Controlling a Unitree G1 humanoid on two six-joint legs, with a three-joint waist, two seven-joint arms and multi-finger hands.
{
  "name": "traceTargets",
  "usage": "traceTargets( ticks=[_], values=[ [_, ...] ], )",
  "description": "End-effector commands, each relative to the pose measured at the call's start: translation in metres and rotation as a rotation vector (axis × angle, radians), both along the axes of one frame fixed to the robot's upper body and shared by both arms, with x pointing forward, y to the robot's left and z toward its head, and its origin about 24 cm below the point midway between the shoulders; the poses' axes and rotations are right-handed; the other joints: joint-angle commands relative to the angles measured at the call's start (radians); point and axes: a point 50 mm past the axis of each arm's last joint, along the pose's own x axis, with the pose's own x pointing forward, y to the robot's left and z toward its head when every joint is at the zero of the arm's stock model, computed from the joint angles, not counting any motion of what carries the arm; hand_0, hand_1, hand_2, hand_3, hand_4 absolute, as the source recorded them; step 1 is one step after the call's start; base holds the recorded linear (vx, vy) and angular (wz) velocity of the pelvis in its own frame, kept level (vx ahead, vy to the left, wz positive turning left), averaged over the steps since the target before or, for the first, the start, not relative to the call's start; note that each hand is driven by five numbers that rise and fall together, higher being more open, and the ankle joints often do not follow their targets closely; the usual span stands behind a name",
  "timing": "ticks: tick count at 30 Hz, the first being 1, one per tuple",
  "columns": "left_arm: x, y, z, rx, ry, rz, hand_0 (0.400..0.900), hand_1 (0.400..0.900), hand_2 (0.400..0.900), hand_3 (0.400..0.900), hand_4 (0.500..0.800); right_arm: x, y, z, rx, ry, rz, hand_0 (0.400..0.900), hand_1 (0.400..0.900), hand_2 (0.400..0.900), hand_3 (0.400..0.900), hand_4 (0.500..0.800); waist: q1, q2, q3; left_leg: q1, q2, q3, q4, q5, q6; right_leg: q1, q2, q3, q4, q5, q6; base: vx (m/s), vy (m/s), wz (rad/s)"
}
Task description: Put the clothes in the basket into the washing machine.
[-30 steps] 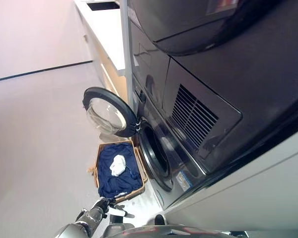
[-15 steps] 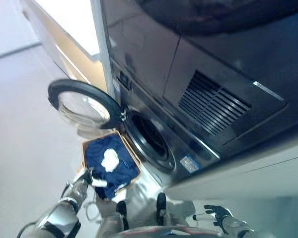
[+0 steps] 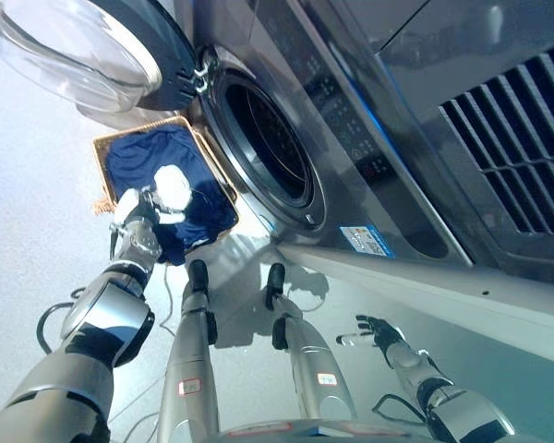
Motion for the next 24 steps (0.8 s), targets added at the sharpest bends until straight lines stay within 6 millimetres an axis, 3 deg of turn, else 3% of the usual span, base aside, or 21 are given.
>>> traceTargets(
  ticks=[1,3,4,14,24],
  values=[
    [0.001,0.027,0.032,0.092,-0.106,0.110,0.900,0.900,0.900,0.900,0.800,-0.029,-0.033,-0.004,-0.091,0.053,-0.064,0.900,0.900,0.900,0.900,0.800,-0.004,0.017,-0.028,-0.077,0.020,-0.059,0.065,-0.047,-0.054,-0.034,-0.045,0.023,-0.003,0.080,0.012,0.00,0.000,0.00],
    [0.002,0.030,0.039,0.094,-0.130,0.129,0.900,0.900,0.900,0.900,0.800,-0.029,-0.033,-0.004,-0.090,0.045,-0.062,0.900,0.900,0.900,0.900,0.800,-0.011,0.020,-0.040,-0.115,0.021,-0.064,0.087,-0.054,-0.054,-0.068,-0.046,0.022,0.012,0.071,0.009,0.04,-0.011,-0.03],
    [0.003,0.030,0.041,0.091,-0.139,0.130,0.900,0.900,0.900,0.900,0.800,-0.030,-0.033,-0.004,-0.091,0.045,-0.062,0.900,0.900,0.900,0.900,0.800,-0.007,0.027,-0.045,-0.118,0.028,-0.073,0.103,-0.091,-0.060,-0.074,-0.036,0.026,0.026,0.046,0.013,0.09,-0.012,-0.05],
    [0.014,0.029,0.082,0.102,-0.276,0.173,0.900,0.900,0.900,0.900,0.800,-0.025,-0.037,0.001,-0.091,-0.014,-0.090,0.900,0.900,0.900,0.900,0.800,-0.031,0.053,-0.065,-0.275,0.024,-0.083,0.196,-0.127,-0.054,-0.253,-0.042,0.037,0.127,0.008,0.001,0.01,-0.003,-0.03],
    [0.028,0.003,0.104,0.062,-0.360,0.110,0.900,0.900,0.900,0.900,0.800,-0.012,-0.041,0.013,-0.092,-0.118,-0.110,0.900,0.900,0.900,0.900,0.800,-0.047,0.085,-0.073,-0.437,0.017,-0.078,0.344,-0.185,-0.045,-0.437,-0.044,0.058,0.293,-0.058,-0.018,0.00,0.008,-0.03]
  ],
)
